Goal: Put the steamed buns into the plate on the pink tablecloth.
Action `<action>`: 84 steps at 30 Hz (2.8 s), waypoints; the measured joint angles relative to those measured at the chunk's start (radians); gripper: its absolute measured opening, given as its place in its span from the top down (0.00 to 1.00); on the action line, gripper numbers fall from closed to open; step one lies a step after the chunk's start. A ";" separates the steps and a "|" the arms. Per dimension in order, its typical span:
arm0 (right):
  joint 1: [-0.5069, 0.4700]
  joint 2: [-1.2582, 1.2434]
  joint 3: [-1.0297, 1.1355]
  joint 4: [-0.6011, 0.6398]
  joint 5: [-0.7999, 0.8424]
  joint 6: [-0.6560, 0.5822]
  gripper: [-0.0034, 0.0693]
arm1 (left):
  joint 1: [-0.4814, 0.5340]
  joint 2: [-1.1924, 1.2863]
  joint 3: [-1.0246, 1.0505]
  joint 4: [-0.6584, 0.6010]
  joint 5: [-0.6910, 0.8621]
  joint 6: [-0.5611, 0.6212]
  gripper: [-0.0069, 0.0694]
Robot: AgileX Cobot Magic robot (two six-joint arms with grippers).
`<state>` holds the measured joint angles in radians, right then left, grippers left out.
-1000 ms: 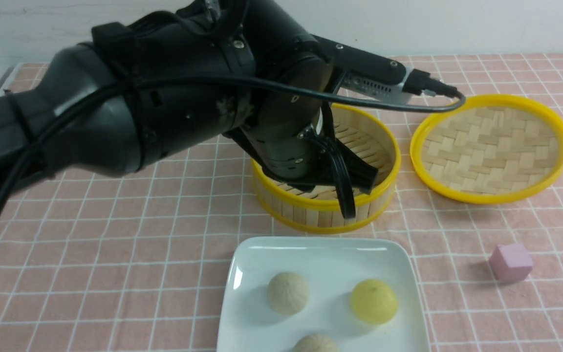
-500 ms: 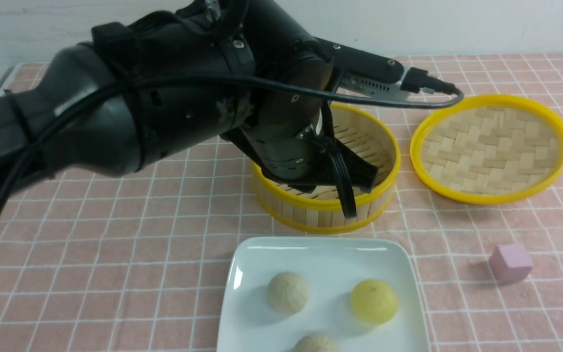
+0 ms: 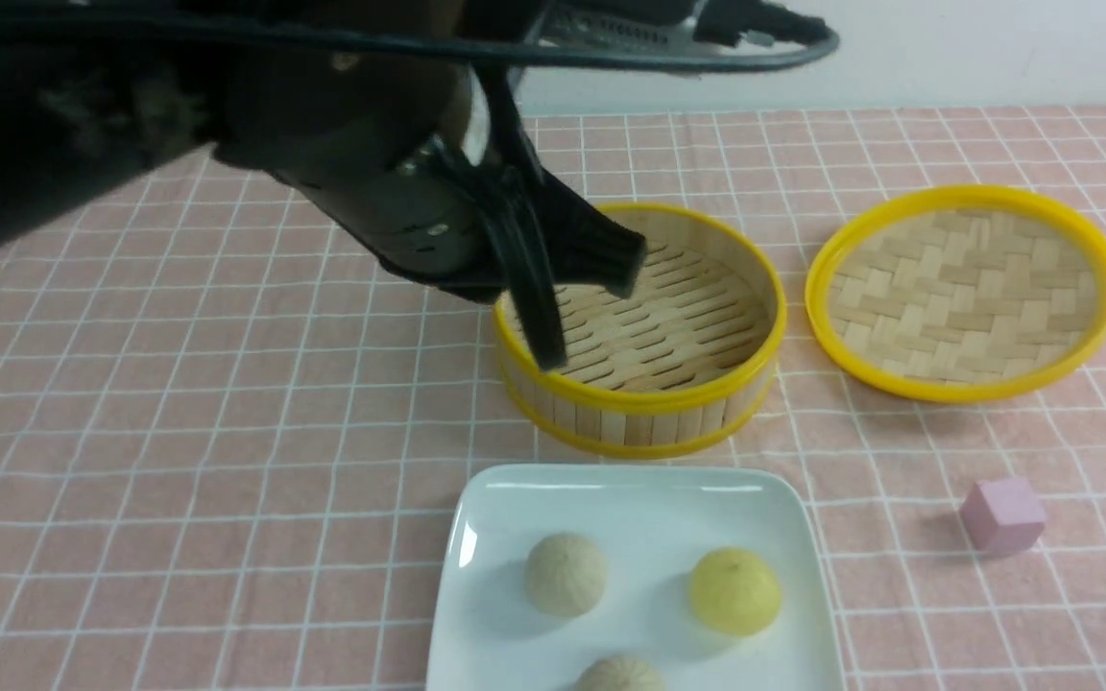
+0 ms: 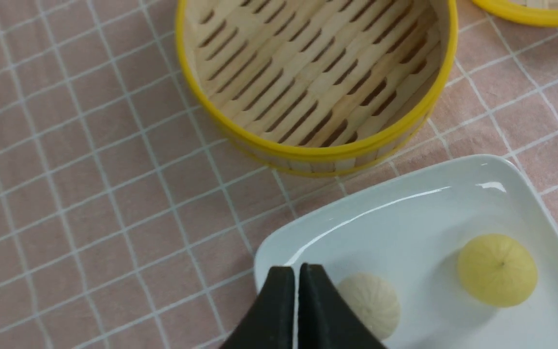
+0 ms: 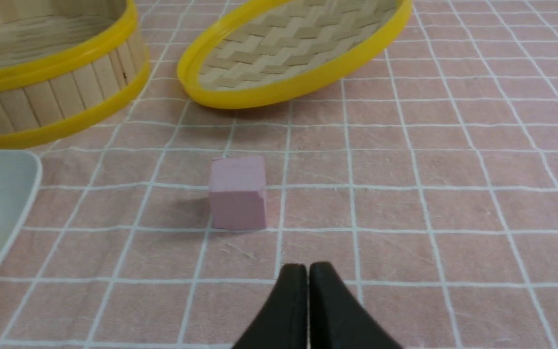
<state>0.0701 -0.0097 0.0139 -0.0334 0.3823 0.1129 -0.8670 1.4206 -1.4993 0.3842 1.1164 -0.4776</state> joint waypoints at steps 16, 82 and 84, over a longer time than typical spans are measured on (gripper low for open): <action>-0.025 0.000 0.000 0.000 0.003 0.000 0.88 | 0.000 -0.606 0.418 -0.095 -0.032 -0.054 0.88; -0.025 0.000 0.000 0.000 0.004 0.000 0.77 | 0.835 -1.340 1.490 -0.303 -0.888 0.305 0.80; -0.025 0.000 0.000 0.000 0.004 0.000 0.77 | 0.835 -1.379 1.509 -0.277 -0.883 0.271 0.80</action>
<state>0.0447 -0.0097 0.0139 -0.0337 0.3861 0.1129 -0.0323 0.0412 0.0094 0.1073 0.2330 -0.2062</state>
